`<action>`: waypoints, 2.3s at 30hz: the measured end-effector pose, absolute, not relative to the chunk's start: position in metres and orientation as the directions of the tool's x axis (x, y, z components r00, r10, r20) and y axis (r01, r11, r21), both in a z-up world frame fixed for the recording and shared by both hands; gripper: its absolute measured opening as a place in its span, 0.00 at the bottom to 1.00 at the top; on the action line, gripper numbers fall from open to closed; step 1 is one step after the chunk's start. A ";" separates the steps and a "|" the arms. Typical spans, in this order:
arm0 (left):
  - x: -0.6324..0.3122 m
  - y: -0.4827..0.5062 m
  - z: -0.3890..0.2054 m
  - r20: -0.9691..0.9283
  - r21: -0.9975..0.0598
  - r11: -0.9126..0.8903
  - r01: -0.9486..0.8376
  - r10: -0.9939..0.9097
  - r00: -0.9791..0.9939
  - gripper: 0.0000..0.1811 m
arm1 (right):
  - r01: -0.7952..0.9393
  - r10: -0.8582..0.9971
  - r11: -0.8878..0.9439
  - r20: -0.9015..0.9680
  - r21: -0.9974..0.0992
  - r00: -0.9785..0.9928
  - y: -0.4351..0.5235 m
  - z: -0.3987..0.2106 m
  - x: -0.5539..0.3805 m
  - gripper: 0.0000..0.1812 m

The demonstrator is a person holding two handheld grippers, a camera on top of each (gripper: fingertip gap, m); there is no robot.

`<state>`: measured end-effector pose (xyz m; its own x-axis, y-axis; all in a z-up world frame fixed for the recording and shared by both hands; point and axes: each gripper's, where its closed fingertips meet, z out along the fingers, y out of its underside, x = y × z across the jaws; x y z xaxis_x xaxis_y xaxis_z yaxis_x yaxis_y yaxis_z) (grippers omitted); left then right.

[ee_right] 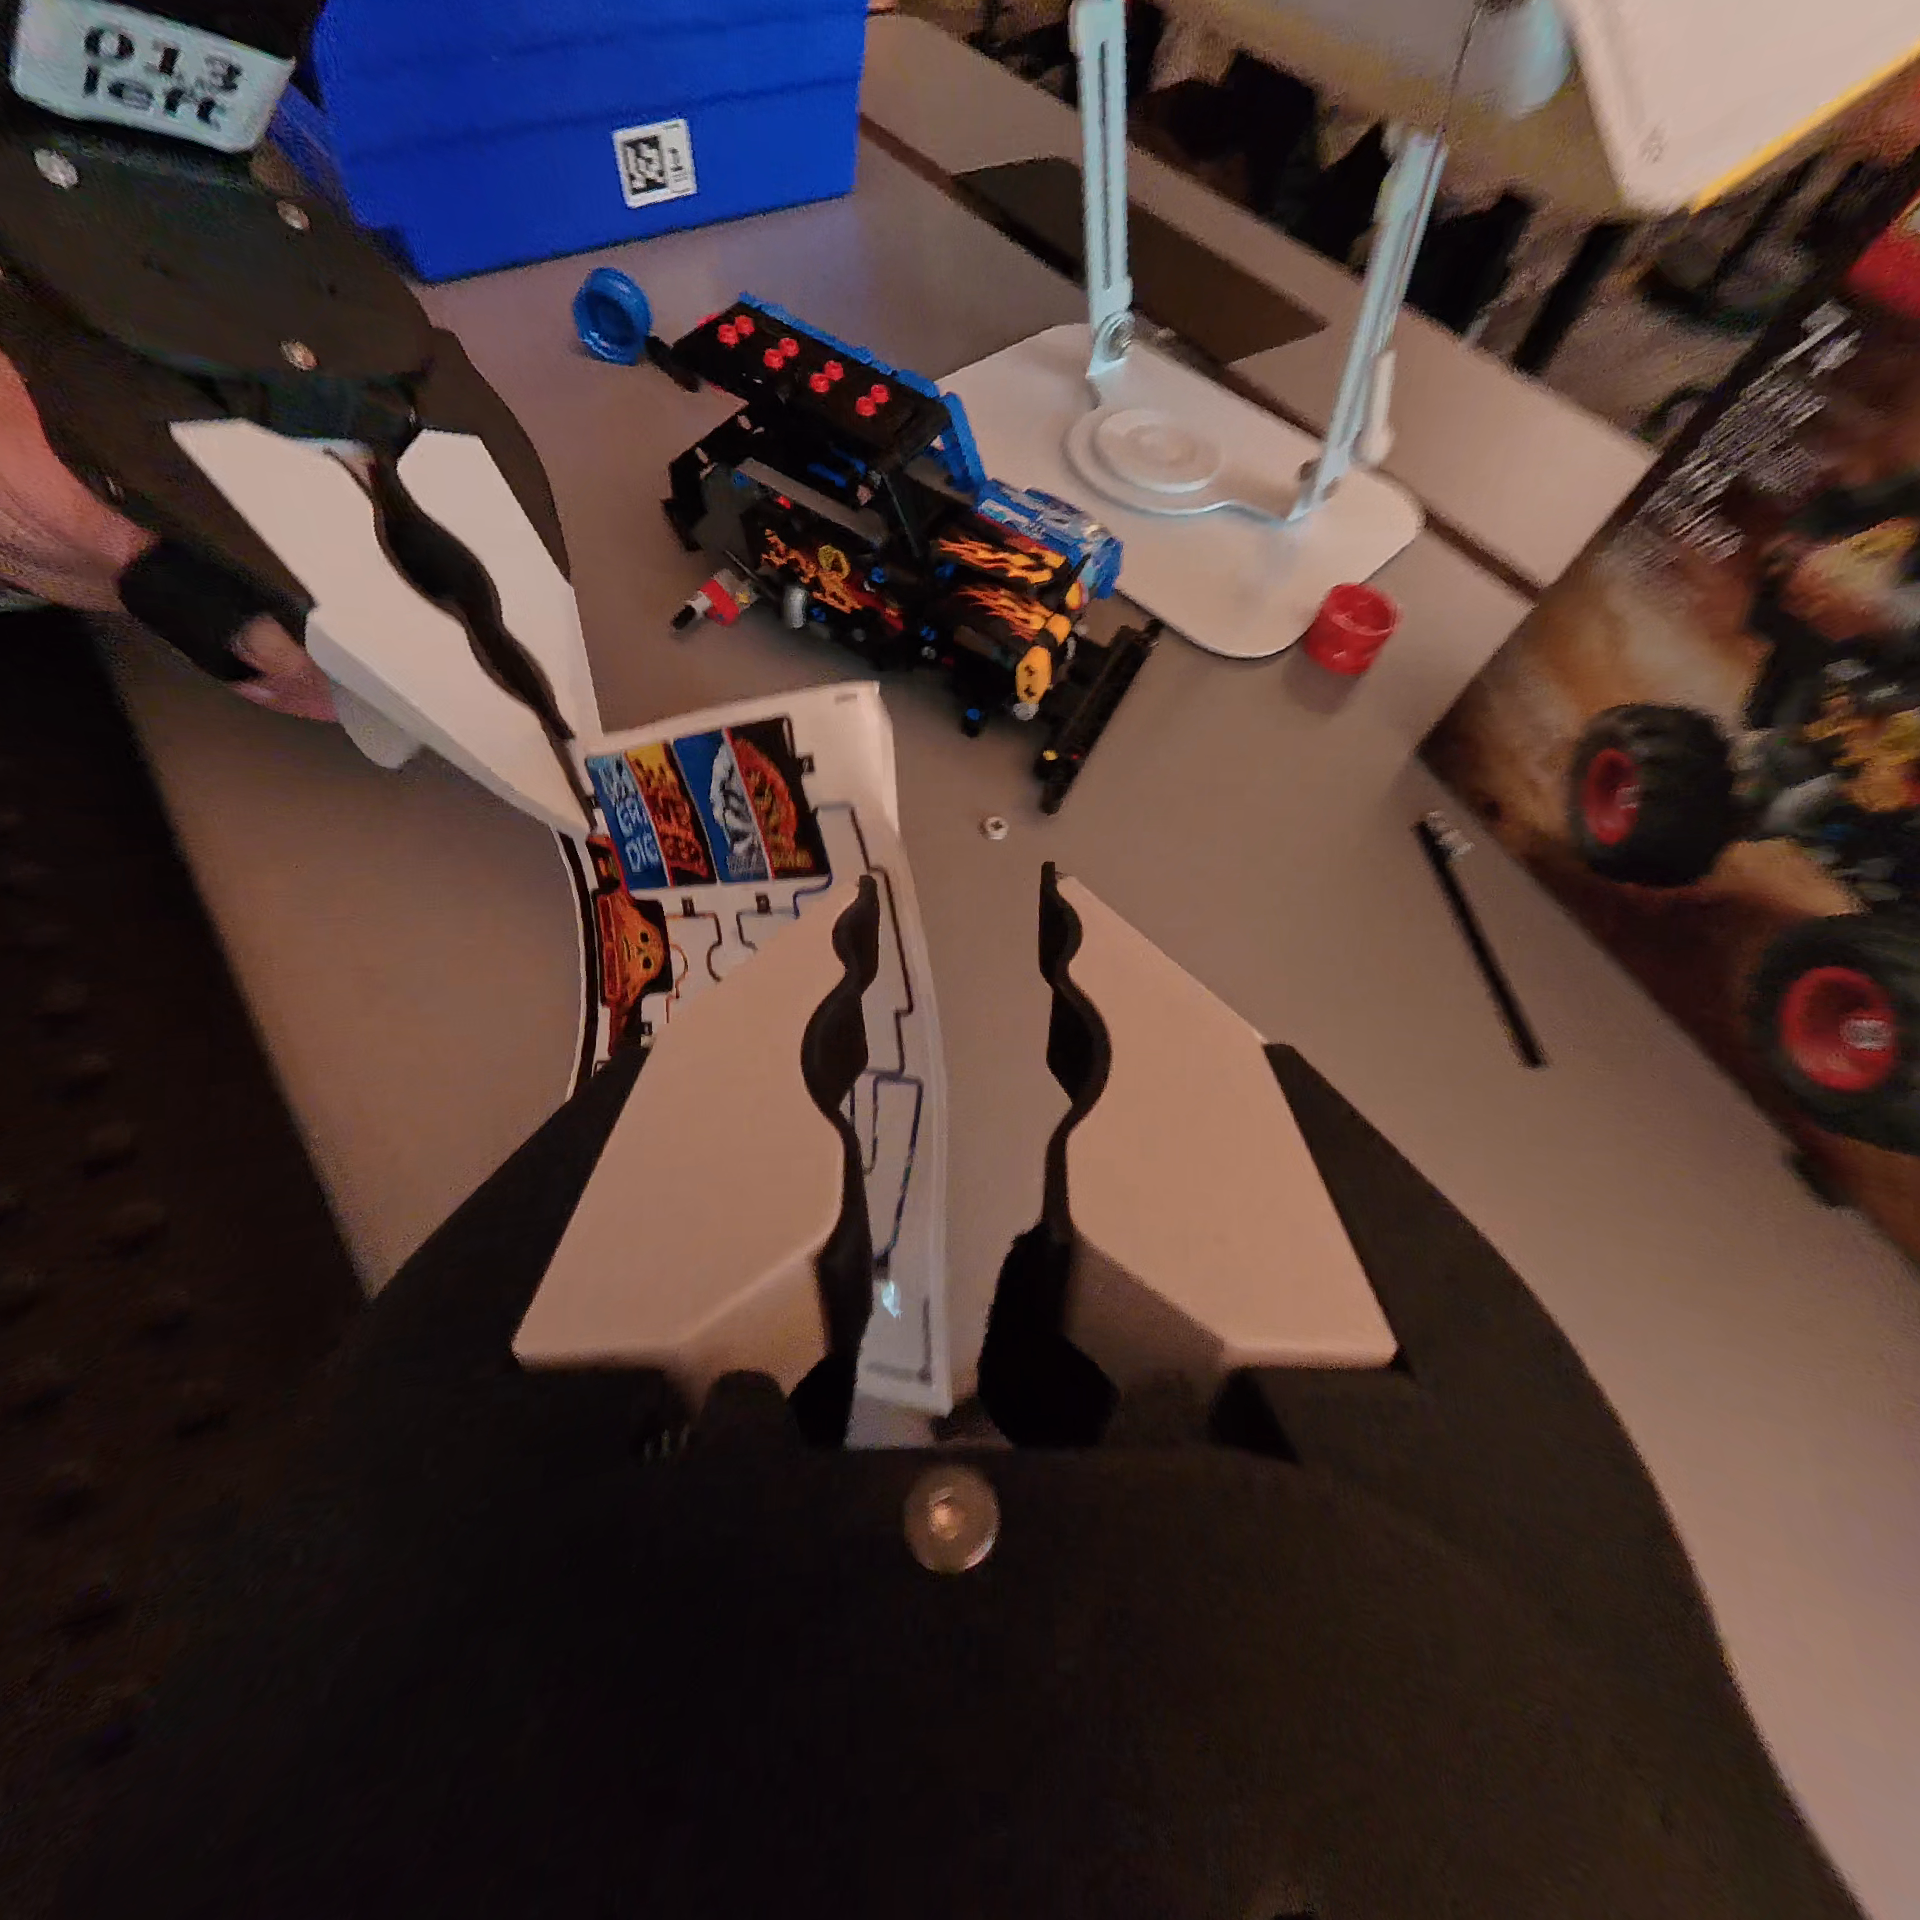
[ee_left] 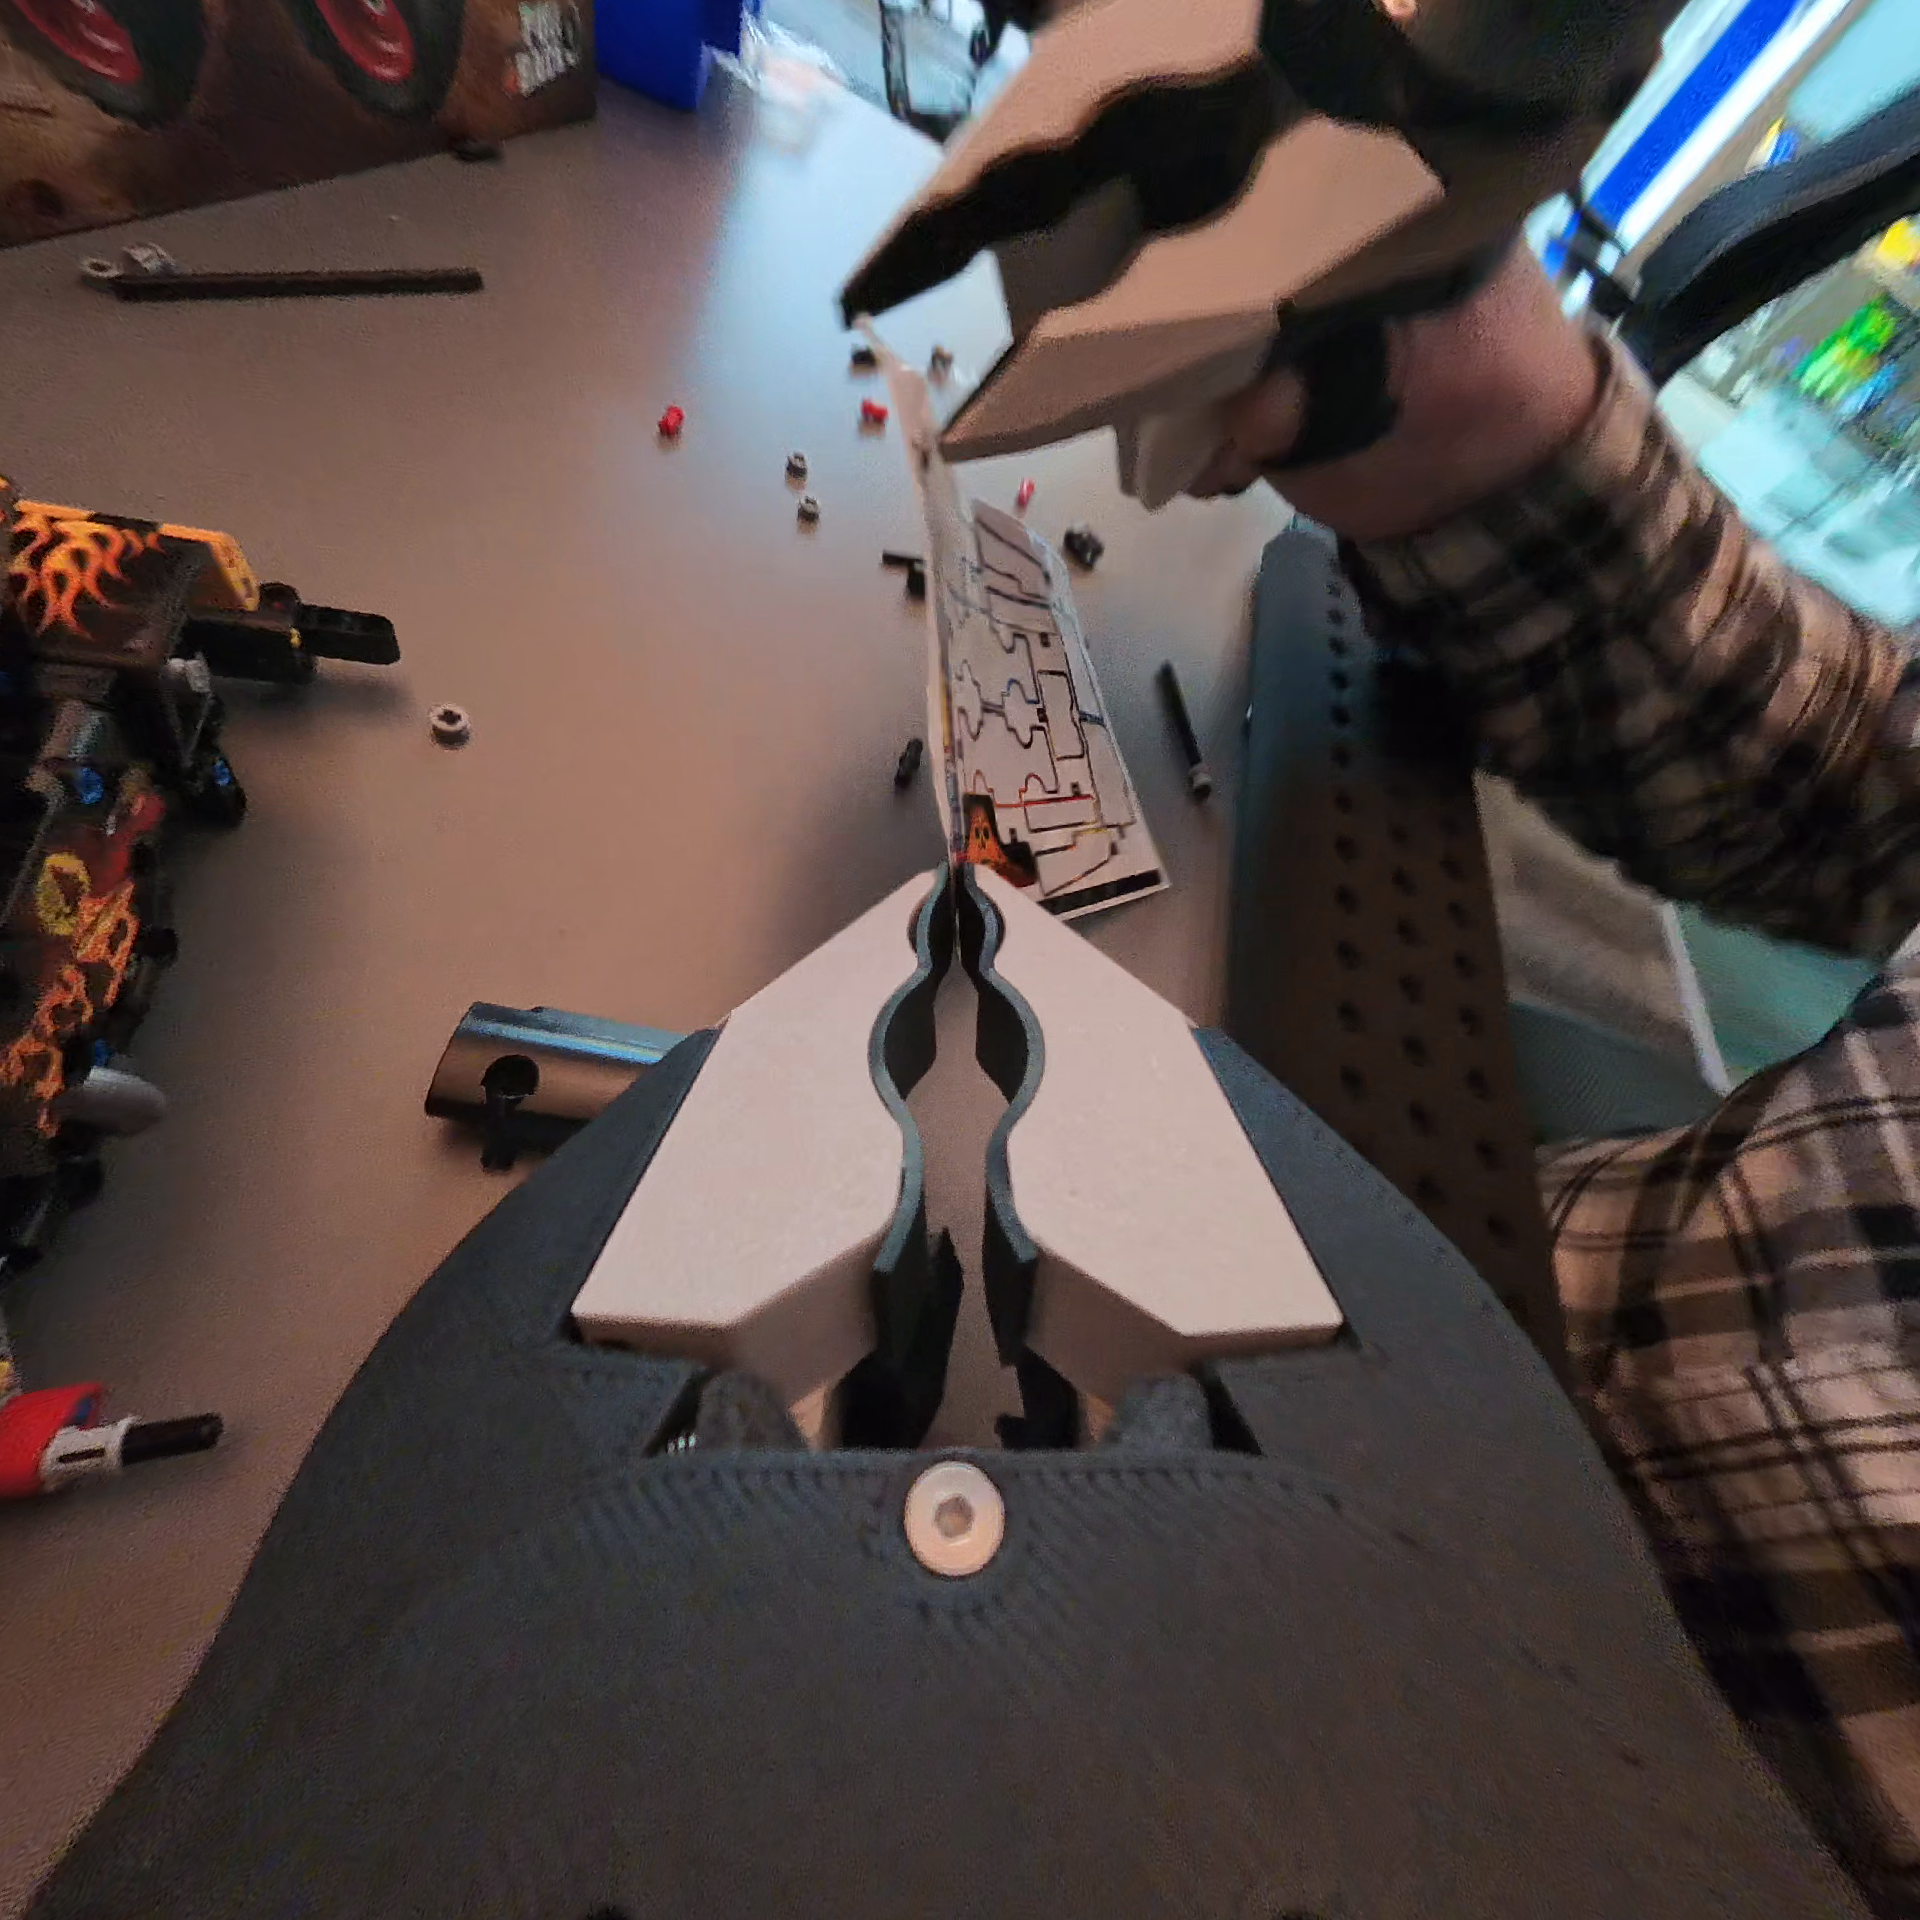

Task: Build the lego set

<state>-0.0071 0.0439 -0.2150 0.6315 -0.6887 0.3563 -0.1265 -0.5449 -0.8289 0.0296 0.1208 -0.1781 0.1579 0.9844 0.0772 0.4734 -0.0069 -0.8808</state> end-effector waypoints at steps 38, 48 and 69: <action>0.029 0.032 -0.127 0.727 -0.630 -0.592 0.503 -0.677 0.113 0.00 | 0.023 0.967 -0.240 -0.241 -0.971 -0.083 0.030 -0.132 0.016 0.02; 0.035 0.016 -0.112 0.672 -0.660 -0.579 0.479 -0.740 0.031 0.00 | -0.034 0.899 -0.354 -0.330 -0.935 -0.289 0.013 -0.117 0.026 0.01; 0.043 -0.005 -0.103 0.578 -0.743 -0.516 0.427 -0.815 0.020 0.00 | -0.045 0.776 -0.476 -0.395 -0.878 -0.492 -0.004 -0.105 0.037 0.00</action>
<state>0.0430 -0.0047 -0.1026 0.0204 -0.8155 0.5784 0.4266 -0.5161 -0.7427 0.0366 -0.0039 -0.1053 -0.4923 0.7758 -0.3947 -0.0452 -0.4756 -0.8785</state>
